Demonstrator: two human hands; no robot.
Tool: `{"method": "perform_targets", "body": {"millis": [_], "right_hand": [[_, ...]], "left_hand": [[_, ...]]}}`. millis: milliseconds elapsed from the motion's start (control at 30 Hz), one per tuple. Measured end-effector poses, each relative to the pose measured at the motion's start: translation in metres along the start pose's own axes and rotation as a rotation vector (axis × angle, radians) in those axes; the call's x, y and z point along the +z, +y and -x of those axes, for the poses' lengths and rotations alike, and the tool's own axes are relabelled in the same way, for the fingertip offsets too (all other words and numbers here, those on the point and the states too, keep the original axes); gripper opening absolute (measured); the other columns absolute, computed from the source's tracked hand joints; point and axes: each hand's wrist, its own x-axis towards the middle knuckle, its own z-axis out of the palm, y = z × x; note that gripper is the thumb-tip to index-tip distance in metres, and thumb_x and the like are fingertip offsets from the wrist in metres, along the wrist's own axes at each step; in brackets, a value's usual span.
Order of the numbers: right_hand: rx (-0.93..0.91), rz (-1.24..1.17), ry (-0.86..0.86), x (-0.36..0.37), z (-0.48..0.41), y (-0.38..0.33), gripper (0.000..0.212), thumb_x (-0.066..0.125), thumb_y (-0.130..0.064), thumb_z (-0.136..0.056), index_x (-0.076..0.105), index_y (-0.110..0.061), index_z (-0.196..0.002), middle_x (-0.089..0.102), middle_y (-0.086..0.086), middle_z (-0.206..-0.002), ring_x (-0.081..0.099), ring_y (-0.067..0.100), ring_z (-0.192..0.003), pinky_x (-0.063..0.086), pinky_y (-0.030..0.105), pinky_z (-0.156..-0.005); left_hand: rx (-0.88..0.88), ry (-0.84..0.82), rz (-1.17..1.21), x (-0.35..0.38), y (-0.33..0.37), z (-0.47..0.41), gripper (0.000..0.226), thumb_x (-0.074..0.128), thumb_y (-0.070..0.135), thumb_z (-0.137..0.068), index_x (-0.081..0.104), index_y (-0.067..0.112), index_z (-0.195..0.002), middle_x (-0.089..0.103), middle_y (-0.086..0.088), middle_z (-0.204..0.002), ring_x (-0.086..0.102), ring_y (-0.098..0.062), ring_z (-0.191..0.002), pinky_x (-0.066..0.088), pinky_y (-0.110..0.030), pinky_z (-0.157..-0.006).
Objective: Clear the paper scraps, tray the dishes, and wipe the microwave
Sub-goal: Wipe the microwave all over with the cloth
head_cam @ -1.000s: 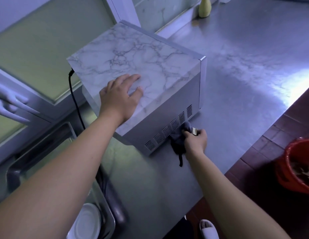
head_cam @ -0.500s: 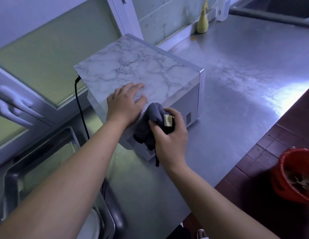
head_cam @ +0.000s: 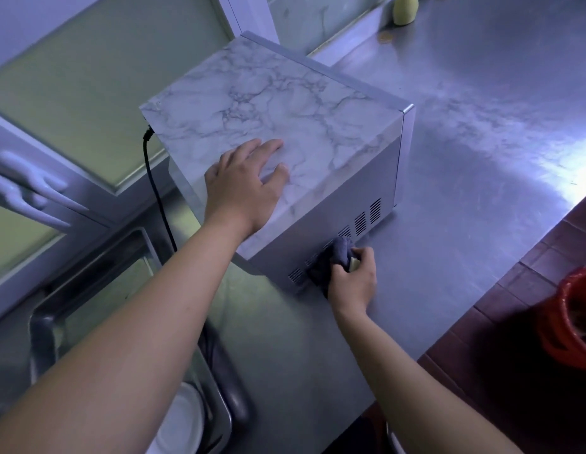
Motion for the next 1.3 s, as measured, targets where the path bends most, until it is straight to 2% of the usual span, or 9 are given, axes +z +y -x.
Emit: {"method": "perform_targets", "body": {"millis": [233, 433, 567, 633, 700, 833, 1000, 1167, 1300], "right_hand": [[0.099, 0.073, 0.011, 0.005, -0.019, 0.015, 0.019, 0.057, -0.012, -0.081, 0.046, -0.025, -0.090, 0.062, 0.004, -0.096, 0.053, 0.027, -0.082, 0.035, 0.032, -0.070], [0.168, -0.029, -0.053, -0.020, -0.023, 0.009, 0.015, 0.065, -0.017, -0.082, 0.056, -0.022, -0.093, 0.067, 0.003, -0.086, 0.062, 0.029, -0.082, 0.050, 0.037, -0.073], [0.087, -0.125, -0.036, -0.057, -0.003, 0.005, 0.026, 0.070, -0.013, -0.080, 0.060, -0.033, -0.094, 0.065, -0.012, -0.081, 0.062, 0.011, -0.073, 0.047, 0.025, -0.055], [0.010, -0.144, -0.052, -0.071, 0.011, -0.002, 0.036, 0.070, -0.007, -0.079, 0.060, -0.035, -0.098, 0.066, -0.014, -0.084, 0.060, 0.002, -0.071, 0.044, 0.014, -0.048], [-0.106, -0.119, -0.097, -0.077, 0.024, -0.015, 0.044, 0.068, -0.001, -0.077, 0.059, -0.035, -0.104, 0.067, -0.015, -0.091, 0.062, 0.003, -0.078, 0.046, 0.011, -0.056], [-0.461, -0.059, -0.061, -0.072, 0.053, -0.055, 0.050, 0.065, 0.007, -0.074, 0.066, -0.028, -0.110, 0.069, -0.012, -0.099, 0.064, 0.006, -0.092, 0.049, 0.021, -0.078], [-1.074, -0.036, 0.140, -0.041, 0.056, -0.092, 0.050, 0.060, 0.023, -0.065, 0.070, 0.002, -0.109, 0.066, 0.002, -0.120, 0.056, 0.036, -0.126, 0.046, 0.054, -0.103], [-1.218, 0.004, 0.184, -0.010, 0.047, -0.075, 0.024, 0.068, 0.017, -0.079, 0.073, 0.005, -0.099, 0.069, 0.019, -0.117, 0.057, 0.044, -0.123, 0.048, 0.060, -0.097], [-1.201, -0.111, 0.234, 0.004, 0.042, -0.058, 0.029, 0.066, 0.014, -0.081, 0.068, -0.003, -0.104, 0.067, 0.021, -0.117, 0.056, 0.044, -0.124, 0.047, 0.057, -0.100]], "left_hand": [[-0.006, -0.002, 0.000, -0.001, 0.000, 0.000, 0.048, 0.038, 0.056, -0.093, 0.048, 0.047, -0.139, 0.041, 0.012, -0.153, 0.032, -0.015, -0.140, 0.020, -0.040, -0.115], [-0.011, -0.002, 0.004, -0.002, 0.002, 0.000, 0.047, 0.039, 0.055, -0.093, 0.049, 0.046, -0.138, 0.042, 0.013, -0.152, 0.034, -0.016, -0.139, 0.021, -0.041, -0.113], [-0.017, -0.012, 0.005, -0.003, 0.002, 0.000, 0.047, 0.038, 0.056, -0.093, 0.049, 0.047, -0.138, 0.043, 0.014, -0.151, 0.035, -0.016, -0.138, 0.022, -0.041, -0.112], [-0.018, -0.018, 0.004, -0.003, 0.003, 0.000, 0.048, 0.037, 0.056, -0.092, 0.049, 0.047, -0.138, 0.043, 0.013, -0.151, 0.035, -0.016, -0.138, 0.021, -0.041, -0.113], [-0.020, -0.022, 0.000, -0.004, 0.004, 0.000, 0.049, 0.036, 0.057, -0.092, 0.049, 0.046, -0.138, 0.043, 0.012, -0.151, 0.035, -0.017, -0.138, 0.022, -0.042, -0.113], [-0.013, -0.037, -0.004, -0.005, 0.003, 0.000, 0.049, 0.038, 0.056, -0.094, 0.048, 0.045, -0.140, 0.042, 0.011, -0.153, 0.036, -0.019, -0.138, 0.023, -0.043, -0.113], [-0.005, -0.016, 0.011, -0.005, 0.003, -0.001, 0.048, 0.042, 0.053, -0.094, 0.049, 0.043, -0.140, 0.043, 0.009, -0.153, 0.036, -0.020, -0.139, 0.024, -0.043, -0.113], [0.009, -0.002, 0.041, -0.002, 0.000, -0.002, 0.047, 0.043, 0.052, -0.094, 0.051, 0.043, -0.139, 0.043, 0.009, -0.153, 0.036, -0.019, -0.140, 0.023, -0.044, -0.113], [0.006, -0.002, 0.033, -0.001, -0.001, -0.004, 0.047, 0.041, 0.054, -0.094, 0.049, 0.044, -0.140, 0.042, 0.010, -0.153, 0.033, -0.018, -0.141, 0.020, -0.044, -0.115]]}}
